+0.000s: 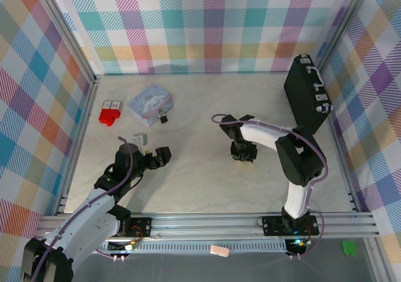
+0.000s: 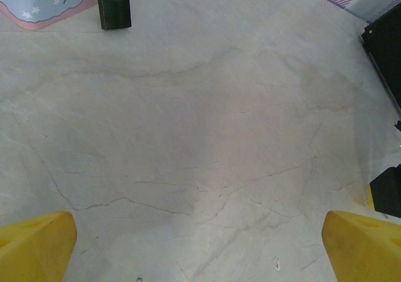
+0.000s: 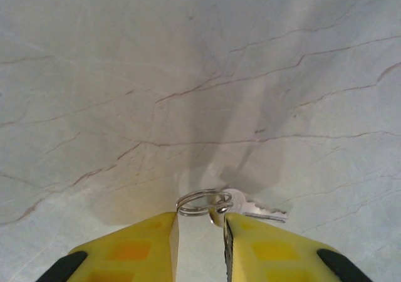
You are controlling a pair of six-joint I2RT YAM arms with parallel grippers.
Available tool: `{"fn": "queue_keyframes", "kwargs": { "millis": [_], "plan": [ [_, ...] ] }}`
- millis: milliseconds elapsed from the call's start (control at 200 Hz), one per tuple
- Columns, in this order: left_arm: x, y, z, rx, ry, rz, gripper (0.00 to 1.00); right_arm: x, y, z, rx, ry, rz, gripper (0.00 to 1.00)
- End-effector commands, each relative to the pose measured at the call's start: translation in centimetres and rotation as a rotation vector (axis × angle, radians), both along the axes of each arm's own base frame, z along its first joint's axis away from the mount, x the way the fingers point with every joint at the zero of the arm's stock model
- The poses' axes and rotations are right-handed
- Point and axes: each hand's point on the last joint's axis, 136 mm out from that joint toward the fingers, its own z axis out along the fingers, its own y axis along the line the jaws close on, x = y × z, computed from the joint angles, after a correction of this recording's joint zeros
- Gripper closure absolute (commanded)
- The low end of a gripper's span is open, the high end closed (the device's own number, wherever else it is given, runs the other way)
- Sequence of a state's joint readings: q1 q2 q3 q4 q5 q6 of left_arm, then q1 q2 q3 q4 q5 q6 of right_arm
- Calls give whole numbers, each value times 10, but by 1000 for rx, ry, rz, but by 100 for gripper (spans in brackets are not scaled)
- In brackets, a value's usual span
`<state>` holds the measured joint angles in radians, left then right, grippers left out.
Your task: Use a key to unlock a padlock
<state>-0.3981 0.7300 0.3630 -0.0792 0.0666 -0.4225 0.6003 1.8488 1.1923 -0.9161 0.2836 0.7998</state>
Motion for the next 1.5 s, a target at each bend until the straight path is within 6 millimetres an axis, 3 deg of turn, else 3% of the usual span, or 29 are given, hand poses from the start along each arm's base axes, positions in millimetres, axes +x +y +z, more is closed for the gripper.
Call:
{"fn": "queue_keyframes", "kwargs": {
  "millis": [0,315,500,745,980,1040,1170,1495],
  "plan": [
    [-4,-1,-5,12,13,-6,0,-4,-5,4,1,8,-3,74],
    [-4,-1,-6,12,13,-7,0,-4,-12,1,-24,2,-9,68],
    [-3,-1,-6,12,13,-7,0,0,-6,-1,6,-12,-5,68],
    [-3,-1,-7,13,17,-5,0,-4,-7,-1,19,-11,7,76],
    [-1,-2,-8,15,27,-9,0,-5,-5,5,38,-23,18,92],
    [-1,-3,-9,17,36,-10,0,-3,-2,9,60,-38,24,100],
    [2,-7,-11,16,64,-20,0,5,11,30,144,-95,26,100],
    [9,-34,5,-58,76,-113,0,27,71,112,545,-302,41,100]
  ]
}}
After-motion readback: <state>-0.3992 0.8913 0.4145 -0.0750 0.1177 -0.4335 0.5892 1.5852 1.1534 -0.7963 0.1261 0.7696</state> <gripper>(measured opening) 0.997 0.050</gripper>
